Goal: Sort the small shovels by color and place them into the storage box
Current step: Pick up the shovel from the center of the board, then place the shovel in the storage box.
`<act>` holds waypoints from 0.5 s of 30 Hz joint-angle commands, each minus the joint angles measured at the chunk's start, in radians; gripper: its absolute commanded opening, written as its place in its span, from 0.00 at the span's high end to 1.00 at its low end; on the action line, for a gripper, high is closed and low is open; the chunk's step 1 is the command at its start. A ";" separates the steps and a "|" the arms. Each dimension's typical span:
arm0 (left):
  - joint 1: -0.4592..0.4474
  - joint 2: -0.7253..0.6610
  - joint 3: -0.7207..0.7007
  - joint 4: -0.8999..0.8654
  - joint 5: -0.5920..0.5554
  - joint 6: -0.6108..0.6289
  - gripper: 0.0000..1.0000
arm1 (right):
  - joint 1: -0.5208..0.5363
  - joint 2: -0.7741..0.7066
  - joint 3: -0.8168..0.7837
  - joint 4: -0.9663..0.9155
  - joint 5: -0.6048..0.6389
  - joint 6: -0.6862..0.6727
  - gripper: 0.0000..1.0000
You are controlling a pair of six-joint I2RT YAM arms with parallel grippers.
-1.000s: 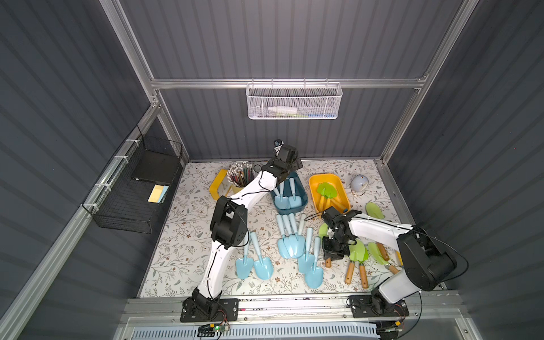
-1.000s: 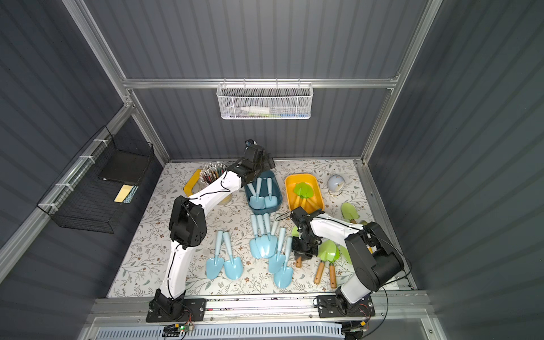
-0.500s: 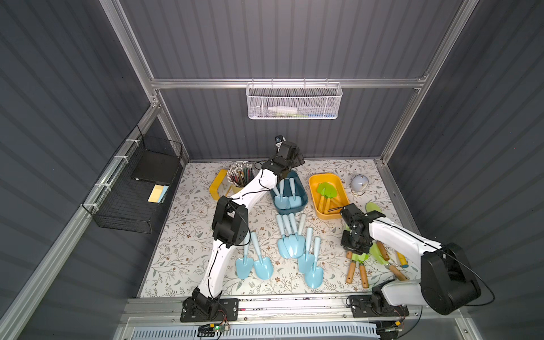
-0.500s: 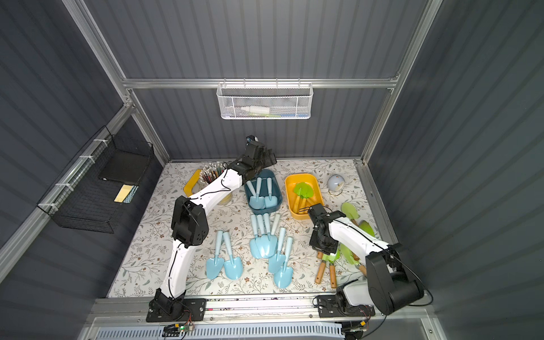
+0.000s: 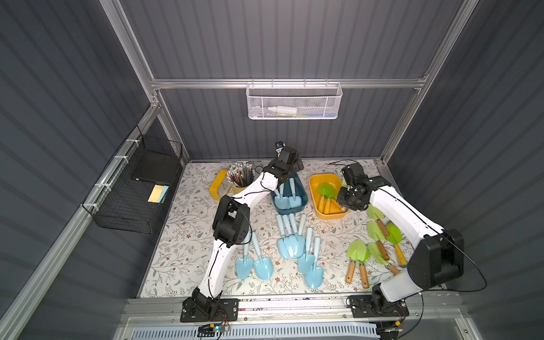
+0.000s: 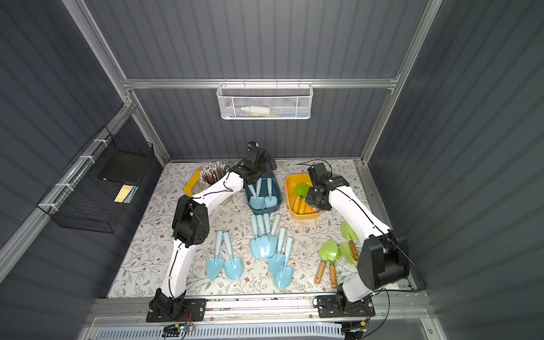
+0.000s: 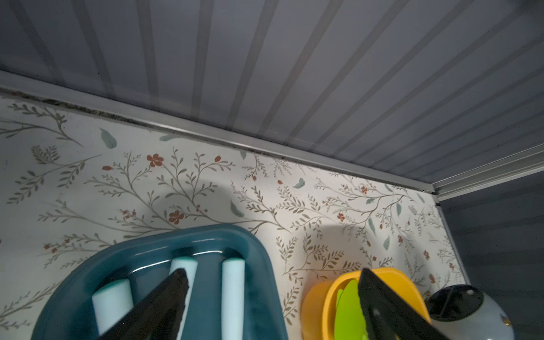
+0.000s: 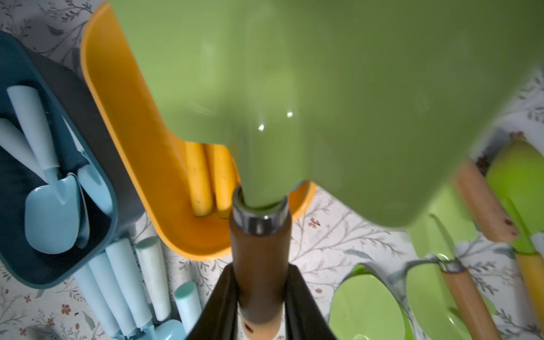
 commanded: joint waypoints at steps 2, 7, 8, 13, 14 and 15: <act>0.004 -0.075 -0.049 0.009 0.000 0.015 0.07 | -0.003 0.098 0.078 0.035 -0.117 -0.072 0.87; 0.004 -0.109 -0.094 0.014 0.010 0.011 0.07 | -0.004 0.217 0.139 0.013 -0.183 -0.059 0.87; 0.004 -0.113 -0.102 0.015 0.008 0.010 0.07 | -0.004 0.235 0.142 0.012 -0.181 -0.062 0.87; 0.004 -0.124 -0.120 0.015 0.013 0.008 0.07 | -0.016 0.333 0.165 -0.010 -0.166 -0.082 0.86; 0.004 -0.124 -0.117 0.011 0.012 0.009 0.07 | -0.019 0.350 0.166 -0.014 -0.166 -0.088 0.86; 0.004 -0.123 -0.116 0.008 0.009 0.008 0.06 | -0.022 0.361 0.167 -0.018 -0.161 -0.092 0.86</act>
